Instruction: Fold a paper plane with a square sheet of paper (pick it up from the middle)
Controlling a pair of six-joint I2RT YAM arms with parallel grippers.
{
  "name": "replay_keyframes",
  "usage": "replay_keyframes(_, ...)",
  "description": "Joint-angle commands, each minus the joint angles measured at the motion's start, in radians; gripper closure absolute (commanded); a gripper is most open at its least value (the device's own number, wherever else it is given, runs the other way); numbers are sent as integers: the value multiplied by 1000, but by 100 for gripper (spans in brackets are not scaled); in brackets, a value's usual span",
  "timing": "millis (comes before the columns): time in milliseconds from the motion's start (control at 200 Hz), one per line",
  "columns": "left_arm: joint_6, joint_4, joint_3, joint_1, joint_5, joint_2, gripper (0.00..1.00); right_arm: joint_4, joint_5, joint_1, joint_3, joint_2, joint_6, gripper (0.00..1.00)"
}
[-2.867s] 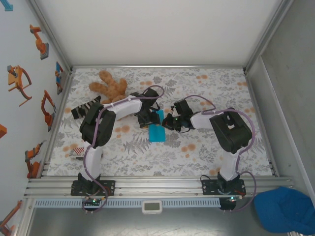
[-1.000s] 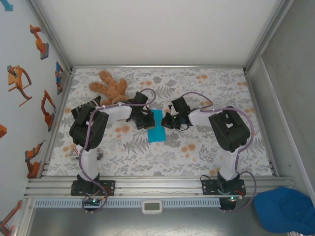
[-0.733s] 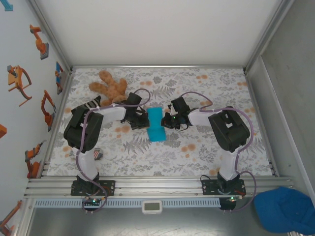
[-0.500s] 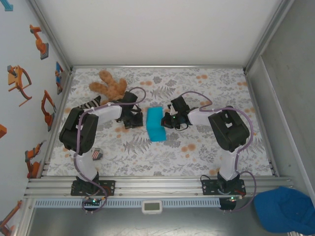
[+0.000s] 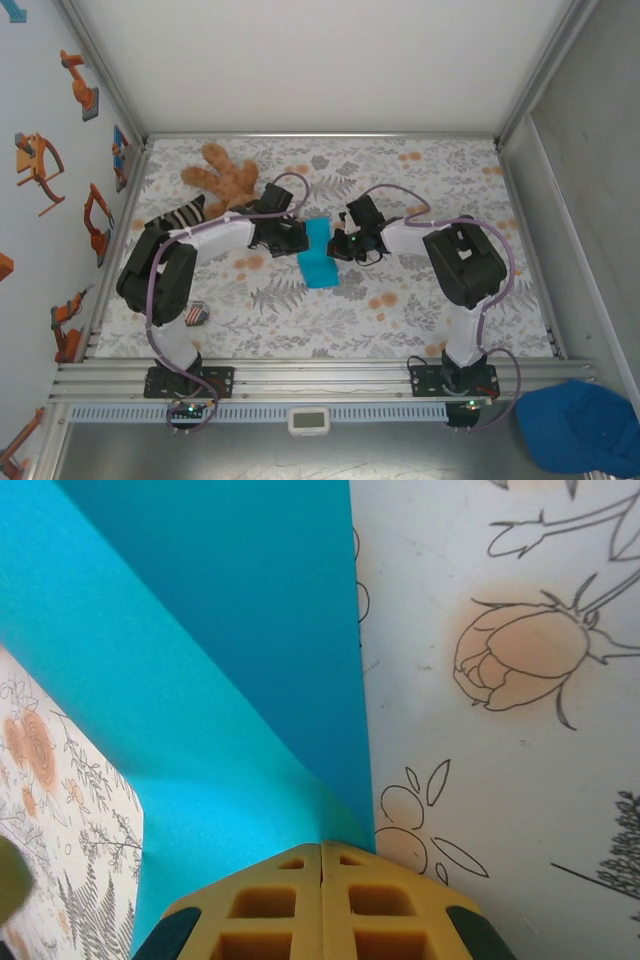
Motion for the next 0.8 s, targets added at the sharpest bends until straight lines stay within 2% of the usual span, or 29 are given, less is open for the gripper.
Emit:
replay_keyframes(0,-26,29,37,-11,32,24,96,-280,188,-12,-111,75,-70,100)
replay_keyframes(285,-29,76,66,-20,95,88,96,-272,164,-18,-144,34,-94,100)
replay_keyframes(796,-16,106,99,-11,109,160,96,-261,147,-21,-122,55,-88,100)
